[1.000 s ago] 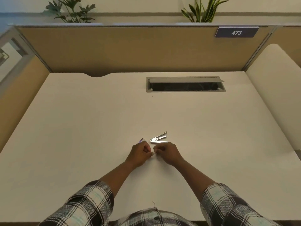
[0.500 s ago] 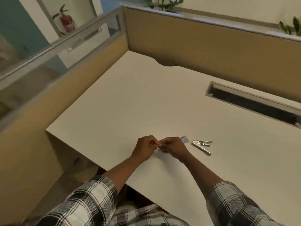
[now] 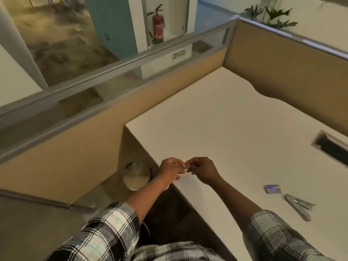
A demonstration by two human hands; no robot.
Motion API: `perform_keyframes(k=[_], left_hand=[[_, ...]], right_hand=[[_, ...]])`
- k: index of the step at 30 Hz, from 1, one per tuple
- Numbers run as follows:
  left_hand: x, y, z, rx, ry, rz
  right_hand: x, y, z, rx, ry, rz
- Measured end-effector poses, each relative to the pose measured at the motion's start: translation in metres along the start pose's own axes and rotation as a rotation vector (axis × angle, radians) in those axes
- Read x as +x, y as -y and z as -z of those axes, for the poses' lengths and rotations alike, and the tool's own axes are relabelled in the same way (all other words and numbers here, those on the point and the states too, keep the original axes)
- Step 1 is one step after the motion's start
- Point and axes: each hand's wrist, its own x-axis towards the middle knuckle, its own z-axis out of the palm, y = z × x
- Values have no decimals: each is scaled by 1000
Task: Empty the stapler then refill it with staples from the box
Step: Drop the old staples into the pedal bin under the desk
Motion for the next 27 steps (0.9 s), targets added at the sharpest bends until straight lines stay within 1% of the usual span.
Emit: perform_keyframes(k=[4, 6, 9, 12, 16, 19, 23, 27], left_hand=[[9, -5, 58, -149, -12, 113], [16, -8, 86, -199, 2, 164], [28, -10, 123, -208, 37, 222], [38, -12, 147, -191, 41, 237], [48, -14, 165, -135, 8, 205], [50, -16, 172, -141, -9, 229], [45, -19, 172, -212, -66, 260], [46, -21, 162, -254, -141, 254]], right_hand=[[22, 42, -42, -163, 59, 96], [33, 59, -62, -187, 70, 128], [47, 77, -86, -221, 75, 166], [58, 86, -102, -270, 78, 202], [69, 94, -113, -324, 113, 336], [78, 97, -115, -386, 124, 450], [89, 99, -111, -393, 116, 502], [100, 93, -108, -431, 134, 569]])
